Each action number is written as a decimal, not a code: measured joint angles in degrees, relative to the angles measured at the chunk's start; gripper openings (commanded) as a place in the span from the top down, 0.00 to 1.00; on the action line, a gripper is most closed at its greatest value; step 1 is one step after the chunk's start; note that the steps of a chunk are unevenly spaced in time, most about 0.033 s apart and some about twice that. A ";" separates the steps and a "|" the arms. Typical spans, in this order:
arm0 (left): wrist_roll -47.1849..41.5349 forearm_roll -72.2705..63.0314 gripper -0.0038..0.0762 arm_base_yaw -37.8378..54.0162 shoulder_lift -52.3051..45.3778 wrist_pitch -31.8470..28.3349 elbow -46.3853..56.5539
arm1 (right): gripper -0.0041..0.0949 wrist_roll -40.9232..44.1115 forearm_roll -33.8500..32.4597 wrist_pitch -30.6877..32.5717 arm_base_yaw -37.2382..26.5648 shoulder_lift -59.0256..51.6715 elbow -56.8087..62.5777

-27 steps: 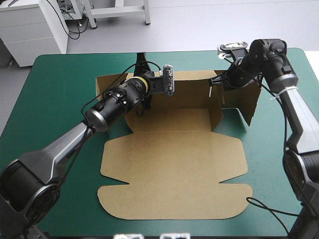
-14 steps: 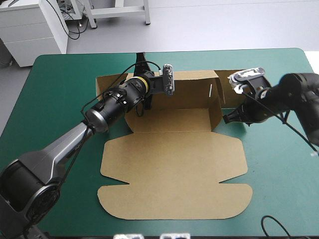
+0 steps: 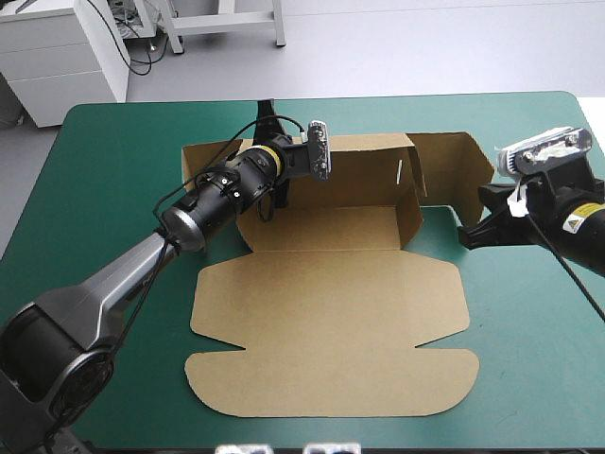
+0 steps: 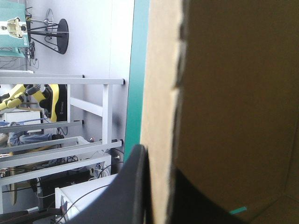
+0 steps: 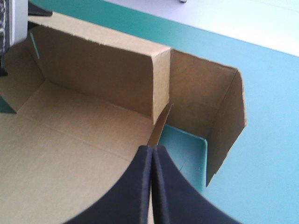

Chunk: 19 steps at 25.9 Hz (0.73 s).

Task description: Fold the box

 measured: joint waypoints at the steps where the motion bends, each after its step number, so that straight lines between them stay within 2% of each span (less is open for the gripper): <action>1: -0.06 0.00 0.96 0.00 0.00 -0.01 0.00 | 0.98 0.00 -0.21 -1.10 0.00 0.38 -0.15; 4: -0.04 0.00 0.96 0.00 -0.06 0.12 0.00 | 0.98 0.00 -1.33 -4.58 0.00 3.92 -3.73; 7: -0.04 -0.05 0.96 0.00 -0.06 0.27 0.00 | 0.98 -0.06 -2.39 -4.64 0.00 10.08 -11.48; 11: -0.04 -0.22 0.96 0.00 -0.13 0.64 0.00 | 0.98 0.84 -3.82 -2.01 0.00 19.91 -23.09; 19: -0.04 -0.71 0.96 0.00 -0.19 0.88 0.00 | 0.98 4.31 -4.14 4.62 0.00 35.36 -36.95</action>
